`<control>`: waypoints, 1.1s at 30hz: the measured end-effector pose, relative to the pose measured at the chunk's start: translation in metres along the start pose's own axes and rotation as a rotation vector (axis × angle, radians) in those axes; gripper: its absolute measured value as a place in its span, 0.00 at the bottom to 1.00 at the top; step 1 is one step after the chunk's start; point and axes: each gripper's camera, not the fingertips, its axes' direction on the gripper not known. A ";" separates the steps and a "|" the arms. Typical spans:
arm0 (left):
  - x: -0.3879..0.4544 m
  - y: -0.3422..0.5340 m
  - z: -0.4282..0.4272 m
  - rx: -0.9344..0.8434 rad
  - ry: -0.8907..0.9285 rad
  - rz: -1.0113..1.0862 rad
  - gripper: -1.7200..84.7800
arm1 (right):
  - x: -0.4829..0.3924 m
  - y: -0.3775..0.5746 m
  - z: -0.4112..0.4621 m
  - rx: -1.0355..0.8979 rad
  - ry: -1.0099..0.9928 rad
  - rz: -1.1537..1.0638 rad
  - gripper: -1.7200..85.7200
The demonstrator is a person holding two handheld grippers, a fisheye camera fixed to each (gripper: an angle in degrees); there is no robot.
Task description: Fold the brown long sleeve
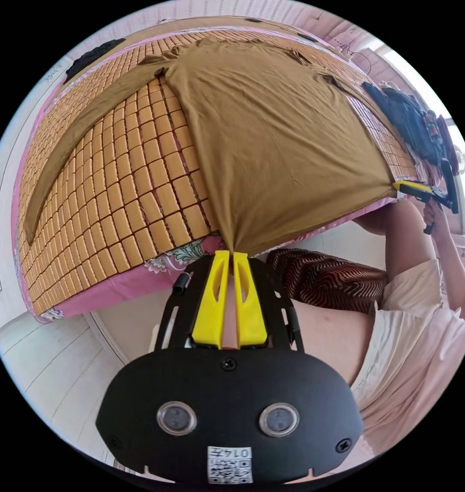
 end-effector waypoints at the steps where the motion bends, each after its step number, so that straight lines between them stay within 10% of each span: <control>1: 0.000 0.005 -0.004 0.018 0.005 -0.012 0.04 | -0.002 0.001 0.000 0.000 0.003 -0.005 0.02; 12: 0.008 0.071 -0.060 0.303 -0.151 -0.144 0.09 | -0.074 0.056 -0.029 0.304 0.425 -0.153 0.01; 33: -0.122 0.141 -0.032 0.710 -0.165 -0.654 0.14 | -0.359 -0.087 0.081 0.237 0.213 -0.806 0.10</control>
